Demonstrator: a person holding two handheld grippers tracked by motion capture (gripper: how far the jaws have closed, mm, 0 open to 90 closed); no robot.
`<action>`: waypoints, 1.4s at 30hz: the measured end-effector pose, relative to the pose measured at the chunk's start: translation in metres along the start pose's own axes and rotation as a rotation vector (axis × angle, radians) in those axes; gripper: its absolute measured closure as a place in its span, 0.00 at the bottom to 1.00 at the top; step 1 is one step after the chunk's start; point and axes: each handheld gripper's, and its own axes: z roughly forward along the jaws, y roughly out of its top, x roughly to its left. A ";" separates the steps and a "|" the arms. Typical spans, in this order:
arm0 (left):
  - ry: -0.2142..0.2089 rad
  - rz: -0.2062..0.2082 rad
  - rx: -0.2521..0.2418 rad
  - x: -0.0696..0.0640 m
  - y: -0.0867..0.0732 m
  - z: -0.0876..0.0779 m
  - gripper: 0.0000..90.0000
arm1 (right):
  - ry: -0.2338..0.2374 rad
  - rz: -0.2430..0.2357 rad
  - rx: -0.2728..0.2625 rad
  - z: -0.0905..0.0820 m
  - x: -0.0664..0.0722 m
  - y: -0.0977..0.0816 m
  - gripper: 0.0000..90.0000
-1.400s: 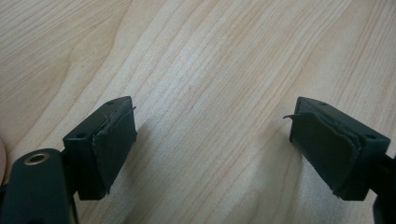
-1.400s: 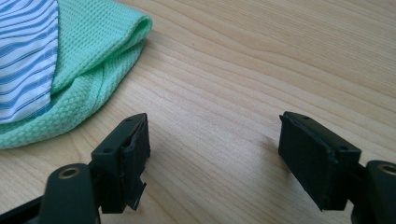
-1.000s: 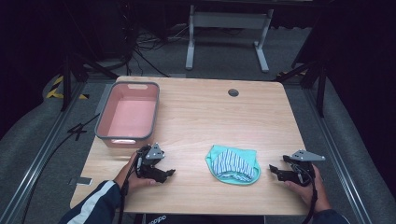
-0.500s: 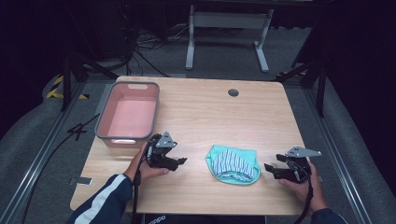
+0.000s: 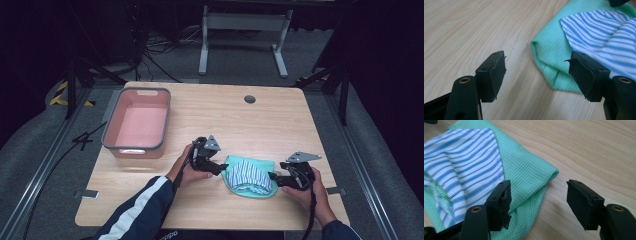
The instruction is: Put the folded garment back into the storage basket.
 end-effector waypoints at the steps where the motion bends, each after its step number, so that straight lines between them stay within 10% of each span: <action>1: -0.005 -0.001 0.000 -0.001 0.000 0.004 0.32 | -0.004 -0.004 0.004 0.002 0.001 0.001 0.41; 18: 0.064 -0.021 0.052 -0.027 -0.010 0.016 0.28 | -0.023 0.017 0.062 0.013 0.012 -0.001 0.38; 31: 0.001 0.011 0.055 -0.042 -0.009 0.012 0.88 | 0.045 -0.022 0.058 0.009 0.021 0.000 0.83; 42: -0.011 0.017 0.056 -0.039 -0.006 0.008 0.93 | 0.072 -0.037 0.037 0.005 0.019 0.000 0.92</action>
